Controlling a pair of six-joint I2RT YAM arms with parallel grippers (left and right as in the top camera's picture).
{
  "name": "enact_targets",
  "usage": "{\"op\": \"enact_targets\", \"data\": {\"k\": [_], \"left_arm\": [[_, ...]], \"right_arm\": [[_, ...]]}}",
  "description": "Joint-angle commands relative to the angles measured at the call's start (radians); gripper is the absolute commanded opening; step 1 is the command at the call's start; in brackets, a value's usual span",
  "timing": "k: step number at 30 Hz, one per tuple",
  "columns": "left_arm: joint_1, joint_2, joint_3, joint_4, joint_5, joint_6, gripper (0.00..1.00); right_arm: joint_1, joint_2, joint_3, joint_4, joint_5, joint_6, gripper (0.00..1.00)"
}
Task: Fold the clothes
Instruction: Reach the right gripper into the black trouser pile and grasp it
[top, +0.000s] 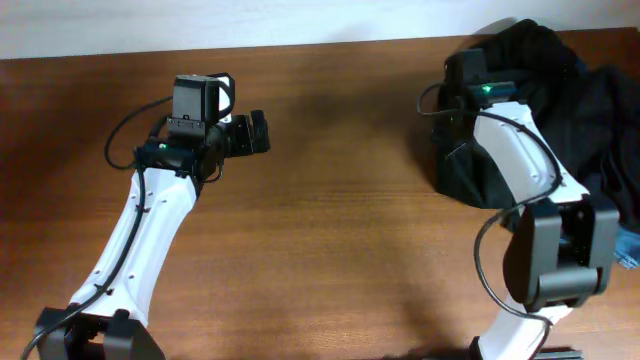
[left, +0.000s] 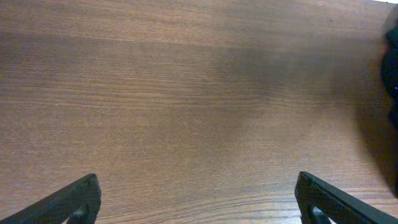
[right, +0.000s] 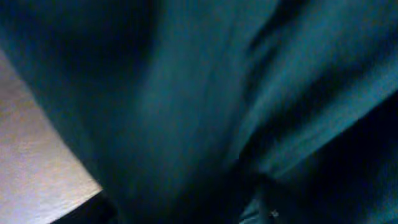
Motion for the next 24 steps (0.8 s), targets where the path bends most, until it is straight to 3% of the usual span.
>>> {"op": "enact_targets", "data": {"k": [1, 3, 10, 18, 24], "left_arm": [[0.003, 0.009, 0.026, -0.001, -0.014, -0.008, 0.99], [0.003, 0.009, 0.026, -0.001, -0.014, -0.008, 0.99], [0.003, 0.009, 0.026, -0.001, -0.014, -0.009, 0.99], [0.006, 0.009, 0.026, -0.001, -0.014, -0.008, 0.99], [0.062, -0.037, 0.03, -0.002, -0.014, -0.01, 1.0]], "right_arm": [[0.001, 0.018, 0.016, 0.003, 0.035, 0.022, 0.24], [0.001, 0.017, 0.017, 0.003, 0.035, 0.021, 0.04], [0.021, -0.03, 0.13, -0.069, -0.008, -0.076, 0.04], [0.155, -0.034, 0.603, -0.317, -0.052, -0.176, 0.04], [0.332, -0.034, 0.813, -0.309, -0.046, -0.193, 0.04]]}}
